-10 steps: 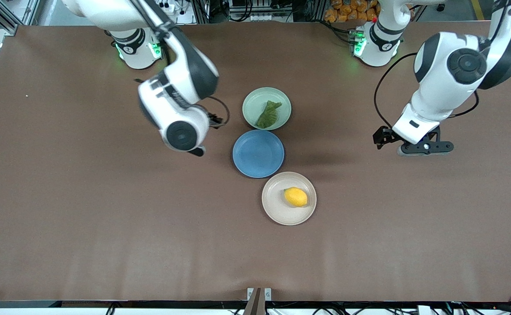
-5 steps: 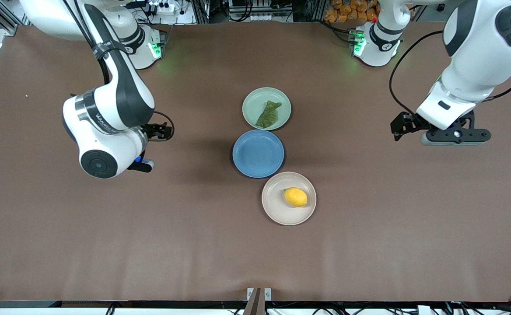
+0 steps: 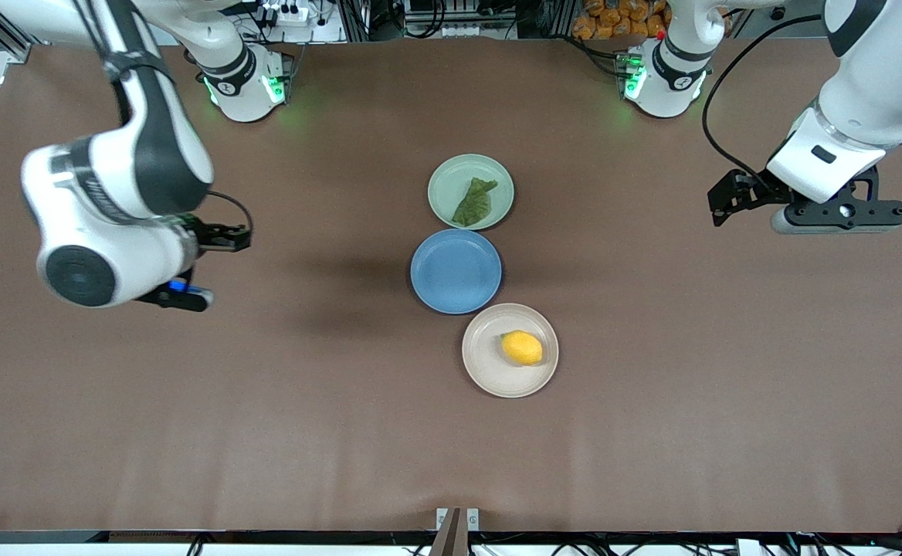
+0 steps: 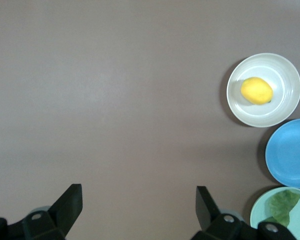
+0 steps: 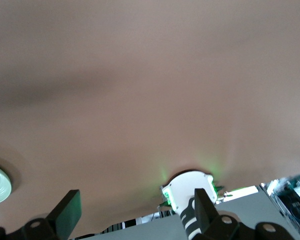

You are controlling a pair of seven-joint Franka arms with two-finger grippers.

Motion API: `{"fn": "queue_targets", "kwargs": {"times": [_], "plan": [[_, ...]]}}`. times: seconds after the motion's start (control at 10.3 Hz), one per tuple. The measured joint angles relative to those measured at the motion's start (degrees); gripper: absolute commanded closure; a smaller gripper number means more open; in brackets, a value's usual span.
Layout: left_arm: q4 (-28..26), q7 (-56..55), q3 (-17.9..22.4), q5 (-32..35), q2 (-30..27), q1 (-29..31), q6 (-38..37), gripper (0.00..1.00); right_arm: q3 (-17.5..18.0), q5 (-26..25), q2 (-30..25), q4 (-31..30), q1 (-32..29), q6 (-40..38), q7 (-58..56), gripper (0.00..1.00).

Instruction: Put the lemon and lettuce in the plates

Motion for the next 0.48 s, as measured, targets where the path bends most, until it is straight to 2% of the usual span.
{"fn": "queue_targets", "kwargs": {"times": [0.48], "plan": [[0.83,1.89,0.07,-0.02,-3.62,0.03,-3.64,0.0,0.0,-0.02,-2.88,4.64,-4.66,0.43,-7.12,0.0]]}}
